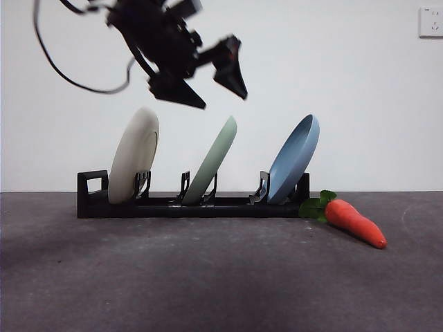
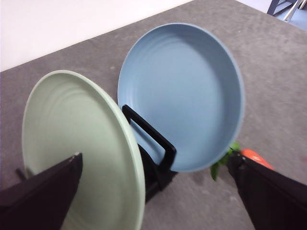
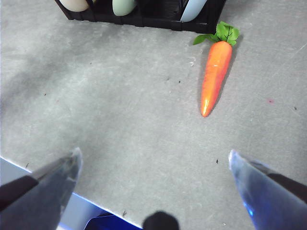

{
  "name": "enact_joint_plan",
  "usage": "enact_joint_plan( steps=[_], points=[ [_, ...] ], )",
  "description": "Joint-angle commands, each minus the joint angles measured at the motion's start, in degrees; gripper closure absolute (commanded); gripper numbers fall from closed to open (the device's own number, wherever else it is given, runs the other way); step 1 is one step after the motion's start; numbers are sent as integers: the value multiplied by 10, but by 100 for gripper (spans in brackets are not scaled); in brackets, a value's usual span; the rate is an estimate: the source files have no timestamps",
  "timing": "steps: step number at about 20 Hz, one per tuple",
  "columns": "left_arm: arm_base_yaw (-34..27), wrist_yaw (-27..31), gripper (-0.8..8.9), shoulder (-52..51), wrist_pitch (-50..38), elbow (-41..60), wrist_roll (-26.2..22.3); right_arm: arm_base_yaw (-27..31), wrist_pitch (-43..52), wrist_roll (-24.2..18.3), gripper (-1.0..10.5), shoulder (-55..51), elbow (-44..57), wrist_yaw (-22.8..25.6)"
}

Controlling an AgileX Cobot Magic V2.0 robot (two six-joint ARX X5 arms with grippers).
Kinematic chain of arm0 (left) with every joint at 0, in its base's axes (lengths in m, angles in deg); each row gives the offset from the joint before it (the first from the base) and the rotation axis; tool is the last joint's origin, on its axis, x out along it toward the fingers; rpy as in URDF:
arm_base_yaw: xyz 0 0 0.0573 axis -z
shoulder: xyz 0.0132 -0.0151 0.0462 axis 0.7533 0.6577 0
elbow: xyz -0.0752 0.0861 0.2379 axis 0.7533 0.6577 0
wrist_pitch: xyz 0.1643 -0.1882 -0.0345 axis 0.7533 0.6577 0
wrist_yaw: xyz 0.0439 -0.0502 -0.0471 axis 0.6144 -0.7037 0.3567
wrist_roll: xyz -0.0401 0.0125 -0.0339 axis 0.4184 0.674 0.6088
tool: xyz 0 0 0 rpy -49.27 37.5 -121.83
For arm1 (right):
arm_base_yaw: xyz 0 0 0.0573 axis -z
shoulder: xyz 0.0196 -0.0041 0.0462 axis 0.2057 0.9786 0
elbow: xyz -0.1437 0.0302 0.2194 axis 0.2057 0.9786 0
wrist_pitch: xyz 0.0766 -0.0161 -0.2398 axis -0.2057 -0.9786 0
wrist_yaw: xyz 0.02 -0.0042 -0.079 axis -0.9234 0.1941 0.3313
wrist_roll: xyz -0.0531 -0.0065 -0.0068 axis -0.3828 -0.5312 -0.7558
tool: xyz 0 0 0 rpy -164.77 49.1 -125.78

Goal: Take the green plate from the plate rack,put the plate on the table,take the carrot from the table,put the carrot in the plate

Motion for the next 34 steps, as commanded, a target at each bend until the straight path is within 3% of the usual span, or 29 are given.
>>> enact_joint_plan(
  steps=[1, 8, 12, 14, 17, 18, 26, 34],
  points=[
    [2, 12, 186, 40, -18, -13, -2, -2, 3, 4, 287, 0, -1, 0],
    [3, 35, 212, 93, -30, -15, -2, -2, 1, 4, 289, 0, -1, 2],
    [3, 26, 668, 93, -27, -15, -2, -2, 0, 4, 289, 0, -1, 2],
    [3, 26, 746, 93, -19, -15, 0, -2, 0, 4, 289, 0, -1, 2],
    [3, 7, 773, 93, -12, -15, 0, -2, -1, 4, 289, 0, -1, 2],
    [3, -5, 830, 93, -11, -15, 0, -2, -1, 4, 289, 0, -1, 2],
    [2, -5, 822, 60, -10, -15, 2, -2, 0, 4, 289, 0, -1, 2],
    [3, -4, 822, -74, 48, -15, 2, -2, -1, 4, 289, 0, -1, 1]
  ],
)
